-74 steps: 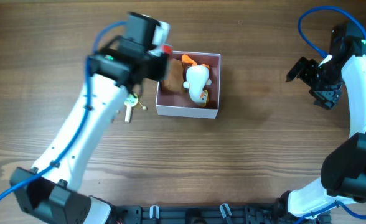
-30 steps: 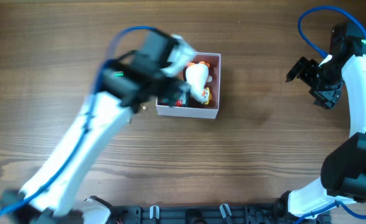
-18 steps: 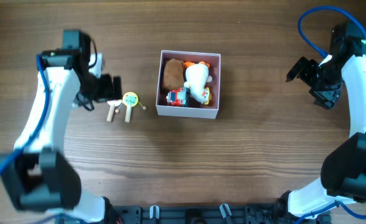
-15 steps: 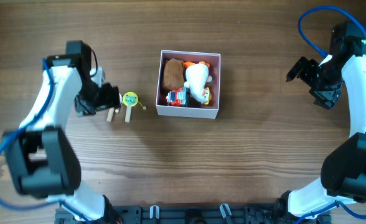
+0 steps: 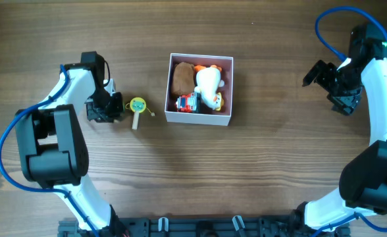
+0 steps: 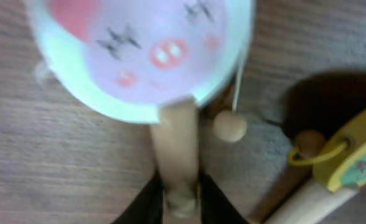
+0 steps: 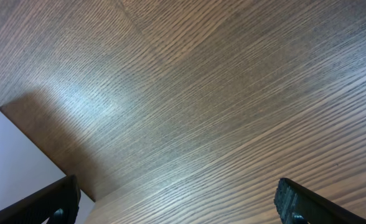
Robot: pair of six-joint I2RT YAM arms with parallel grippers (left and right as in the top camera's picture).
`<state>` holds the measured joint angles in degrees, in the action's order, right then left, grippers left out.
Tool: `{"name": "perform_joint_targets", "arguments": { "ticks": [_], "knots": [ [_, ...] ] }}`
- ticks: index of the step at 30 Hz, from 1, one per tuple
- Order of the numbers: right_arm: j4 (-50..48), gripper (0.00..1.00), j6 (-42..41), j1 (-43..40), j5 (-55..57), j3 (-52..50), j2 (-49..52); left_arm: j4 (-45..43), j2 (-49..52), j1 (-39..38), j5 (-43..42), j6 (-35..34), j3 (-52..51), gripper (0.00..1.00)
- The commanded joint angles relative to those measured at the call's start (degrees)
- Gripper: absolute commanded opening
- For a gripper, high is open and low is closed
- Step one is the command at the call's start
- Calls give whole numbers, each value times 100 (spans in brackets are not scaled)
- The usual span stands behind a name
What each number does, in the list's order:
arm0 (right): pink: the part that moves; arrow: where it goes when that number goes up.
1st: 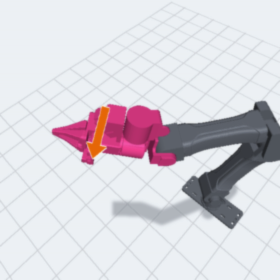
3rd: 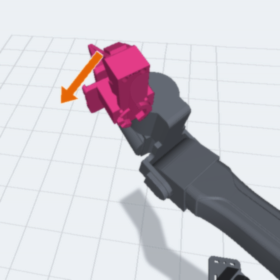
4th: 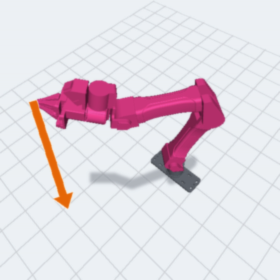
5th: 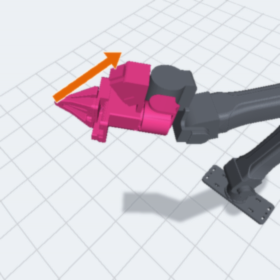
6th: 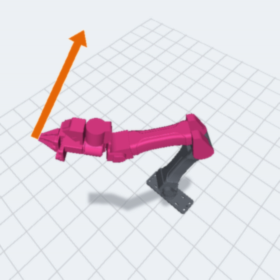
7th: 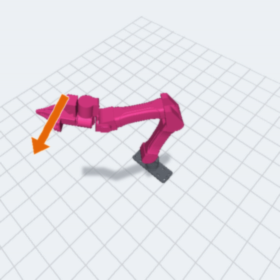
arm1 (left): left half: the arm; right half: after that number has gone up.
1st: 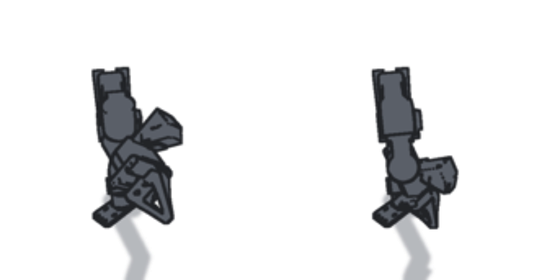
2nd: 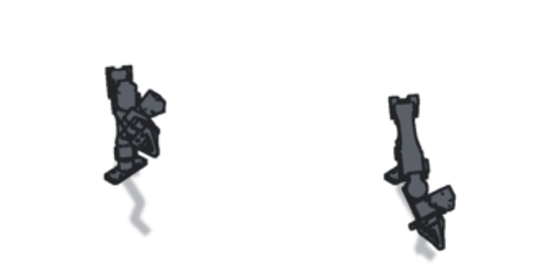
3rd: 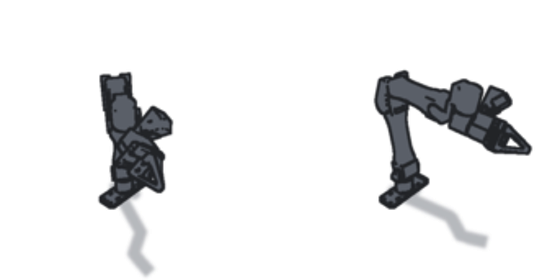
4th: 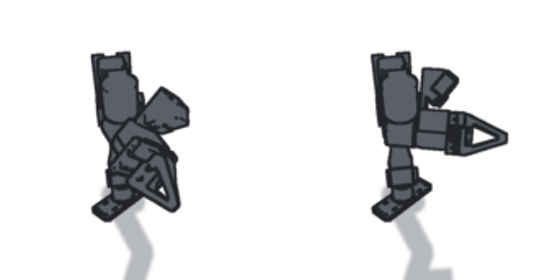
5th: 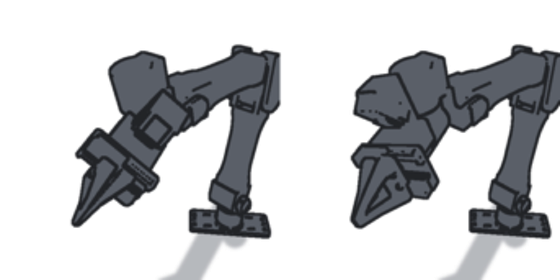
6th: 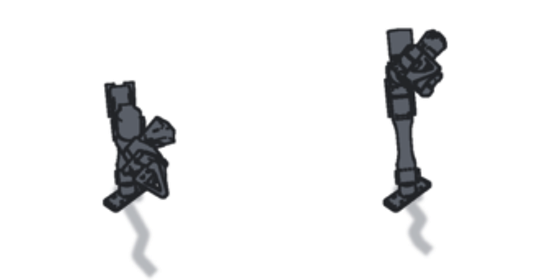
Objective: Pack container
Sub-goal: 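Grasp the pig-face rattle drum handle with the left gripper, then place the pig rattle drum into the box and release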
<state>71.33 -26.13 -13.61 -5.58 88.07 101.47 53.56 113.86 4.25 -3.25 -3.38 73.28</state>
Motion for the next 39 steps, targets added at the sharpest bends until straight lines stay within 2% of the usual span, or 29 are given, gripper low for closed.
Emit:
{"name": "perform_joint_targets", "arguments": {
  "ticks": [1, 6, 8, 14, 22, 27, 32, 37, 38, 39],
  "knots": [
    [-11, 100, -83, 9, -48, -44, 79, -214, 107, 4, 138, 155, -11, 11],
    [9, 100, -83, 9, -48, -44, 79, -256, 107, 4, 138, 164, -11, 10],
    [9, 100, -83, 9, -48, -44, 79, -258, 107, 4, 138, 162, -9, 4],
    [11, 100, -81, 9, -48, -44, 79, -199, 9, 2, 140, 160, -4, 4],
    [24, 100, -85, 9, -48, -44, 79, 721, -929, -310, 96, 136, 664, 4],
    [24, 100, -83, 9, -48, -44, 79, 916, -1910, -1071, -28, 149, 1276, 4],
    [26, 100, -83, 9, -48, -44, 79, 199, -2645, -2127, -31, 164, 1320, 4],
    [26, 100, -85, 9, -50, -44, 79, -111, -2435, -2953, -37, 157, 1292, 4],
    [26, 100, -85, 9, -50, -44, 79, -131, -2308, -3091, -37, 157, 1292, 4],
    [28, 100, -83, 9, -48, -44, 79, -264, -1759, -3517, -136, 136, 1294, 4]
  ]
}}
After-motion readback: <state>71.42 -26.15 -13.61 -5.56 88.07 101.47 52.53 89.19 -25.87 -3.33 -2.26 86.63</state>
